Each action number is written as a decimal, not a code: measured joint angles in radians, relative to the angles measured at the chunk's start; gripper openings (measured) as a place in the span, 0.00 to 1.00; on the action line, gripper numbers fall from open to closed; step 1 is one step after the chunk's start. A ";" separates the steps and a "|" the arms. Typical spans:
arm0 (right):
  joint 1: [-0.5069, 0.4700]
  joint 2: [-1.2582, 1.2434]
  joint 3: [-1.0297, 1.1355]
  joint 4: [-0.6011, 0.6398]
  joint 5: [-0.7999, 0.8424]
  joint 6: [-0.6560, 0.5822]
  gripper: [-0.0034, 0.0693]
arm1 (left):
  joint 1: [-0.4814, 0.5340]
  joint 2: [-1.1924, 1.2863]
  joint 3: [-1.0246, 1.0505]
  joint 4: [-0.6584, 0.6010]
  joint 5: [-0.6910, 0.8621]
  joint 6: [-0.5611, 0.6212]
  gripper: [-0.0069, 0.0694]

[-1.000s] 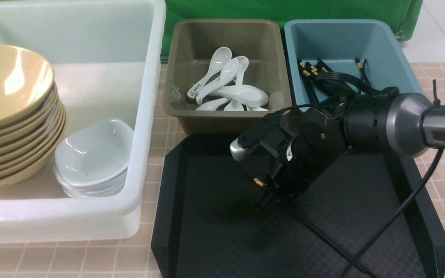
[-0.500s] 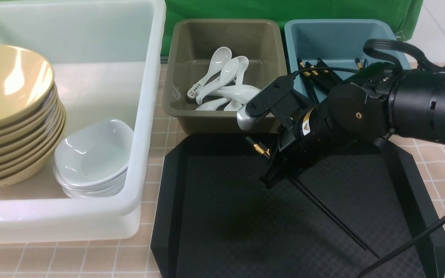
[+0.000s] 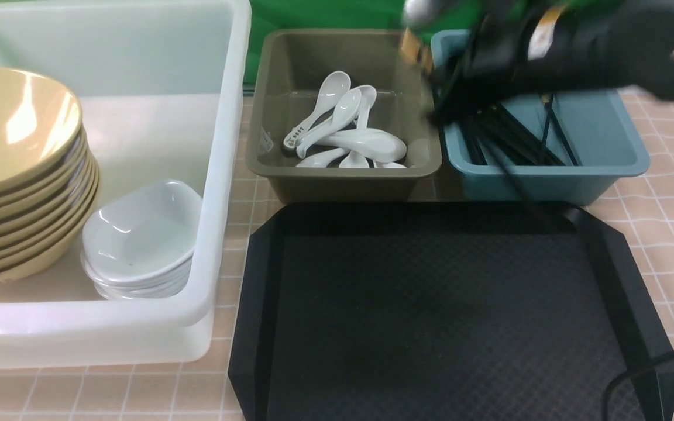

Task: On brown table put chopsticks spoon bowls plates into blue grey white boxes.

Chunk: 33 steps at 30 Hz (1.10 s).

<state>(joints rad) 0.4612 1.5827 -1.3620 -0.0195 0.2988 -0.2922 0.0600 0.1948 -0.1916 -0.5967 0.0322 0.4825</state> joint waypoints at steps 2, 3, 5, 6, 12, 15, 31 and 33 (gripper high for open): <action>-0.052 0.031 -0.002 -0.001 -0.192 -0.001 0.26 | 0.000 0.000 0.000 0.000 0.000 0.000 0.22; -0.070 0.049 -0.002 -0.001 -0.287 -0.001 0.26 | 0.000 0.000 0.000 0.000 0.000 0.000 0.22; -0.106 0.099 -0.002 -0.001 -0.439 -0.001 0.26 | 0.000 0.000 0.000 0.000 0.000 0.000 0.22; -0.129 0.137 -0.002 -0.001 -0.555 -0.001 0.26 | 0.000 0.000 0.000 0.000 0.000 0.000 0.22; -0.209 0.296 -0.029 -0.001 -0.699 0.063 0.31 | 0.000 0.000 0.000 0.000 0.000 0.000 0.22; -0.238 0.371 -0.030 0.002 -0.689 0.169 0.46 | 0.000 0.000 0.000 0.000 0.000 0.000 0.22; -0.155 -0.502 0.147 0.003 -0.147 0.138 0.15 | 0.000 0.000 0.000 0.004 0.091 0.001 0.22; -0.125 -0.660 0.294 0.003 -0.202 0.091 0.10 | 0.000 0.000 0.000 0.006 0.115 0.001 0.22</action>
<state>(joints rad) 0.3358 0.9225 -1.0684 -0.0167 0.0971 -0.2012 0.0600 0.1948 -0.1916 -0.5904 0.1470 0.4834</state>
